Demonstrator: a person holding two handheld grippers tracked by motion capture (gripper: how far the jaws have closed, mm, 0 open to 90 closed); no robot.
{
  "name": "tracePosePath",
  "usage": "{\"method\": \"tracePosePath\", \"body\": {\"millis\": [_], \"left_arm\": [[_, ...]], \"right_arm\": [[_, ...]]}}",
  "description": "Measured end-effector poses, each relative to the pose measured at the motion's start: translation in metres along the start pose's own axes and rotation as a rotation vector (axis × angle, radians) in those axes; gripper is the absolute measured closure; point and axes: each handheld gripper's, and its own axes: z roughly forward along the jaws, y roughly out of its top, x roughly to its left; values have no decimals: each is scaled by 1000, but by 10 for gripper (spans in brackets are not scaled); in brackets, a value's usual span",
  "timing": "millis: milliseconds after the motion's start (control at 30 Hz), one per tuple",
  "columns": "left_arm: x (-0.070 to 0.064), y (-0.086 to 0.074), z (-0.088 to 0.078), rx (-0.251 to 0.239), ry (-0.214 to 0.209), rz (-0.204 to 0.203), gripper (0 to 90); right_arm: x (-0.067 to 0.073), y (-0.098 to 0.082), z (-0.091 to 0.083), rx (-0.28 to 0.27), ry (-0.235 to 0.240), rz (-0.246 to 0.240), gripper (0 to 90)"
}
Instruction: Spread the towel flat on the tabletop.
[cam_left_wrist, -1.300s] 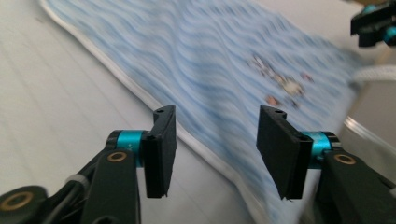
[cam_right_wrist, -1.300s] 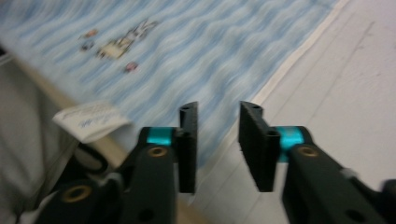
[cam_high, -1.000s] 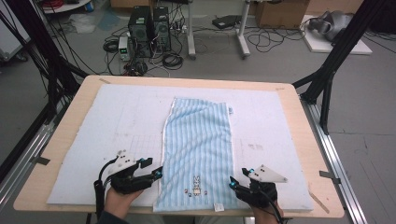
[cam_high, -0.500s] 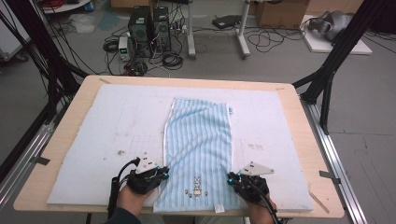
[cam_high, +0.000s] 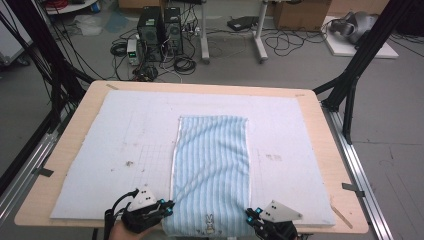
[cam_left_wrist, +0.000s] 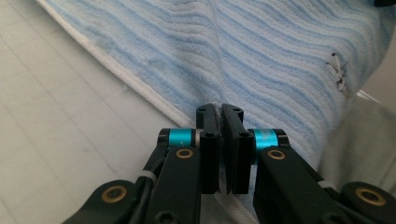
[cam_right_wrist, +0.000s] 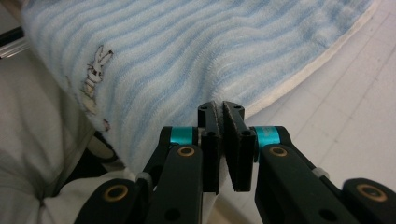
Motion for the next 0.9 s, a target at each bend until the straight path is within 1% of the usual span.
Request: {"method": "tracePosePath", "body": {"millis": [33,67,100,133,167,200,267,300,333,367,433,467,500,533,600,633,700,733,767,800,833,867,900], "left_arm": [[-1,0,-1,-6,1,-2,802],[-1,1,-1,-16,15,-11,697],[0,3,-1,-22,27,-18,558],[4,7,-1,-44,42,-22,499],[7,9,-1,-63,50,-22,480],[12,14,0,-89,65,-33,467],[21,21,2,-116,73,-57,448],[24,24,2,-120,80,-63,448],[31,29,4,-128,83,-80,449],[37,33,6,-131,85,-98,451],[47,39,9,-147,101,-121,455],[52,42,12,-146,102,-138,469],[54,44,15,-149,110,-149,476],[56,45,17,-144,111,-151,497],[58,50,26,-124,112,-148,545],[58,53,32,-110,113,-142,563],[59,58,43,-71,132,-127,608],[60,60,51,-39,150,-118,611],[61,60,57,-8,170,-103,629],[61,60,61,18,188,-90,655],[60,59,63,15,203,-71,703],[58,58,63,13,222,-30,790],[57,58,63,18,224,-13,866]], "right_arm": [[2,-2,-2,4,-1,-5,839],[3,-2,-3,2,-4,-5,811],[3,-2,-3,-8,-9,-2,749],[1,-1,-3,-13,-11,6,714],[-3,2,-1,-21,-14,17,694],[-6,5,1,-24,-22,21,685],[-16,12,8,-41,-39,45,626],[-21,16,13,-47,-54,54,618],[-26,19,17,-50,-61,62,590],[-32,23,25,-50,-83,85,569],[-41,29,36,-34,-103,101,550],[-45,32,41,-23,-110,114,535],[-48,33,47,-10,-120,124,535],[-49,34,51,2,-124,126,541],[-51,34,57,24,-123,119,593],[-51,34,60,32,-130,118,604],[-53,33,61,28,-111,133,650],[-53,33,61,28,-103,130,699],[-53,33,61,32,-83,127,751],[-53,33,61,33,-69,114,808],[-51,33,60,36,-63,103,840],[-50,33,60,38,-62,98,849],[-49,33,59,41,-58,95,854]]}}
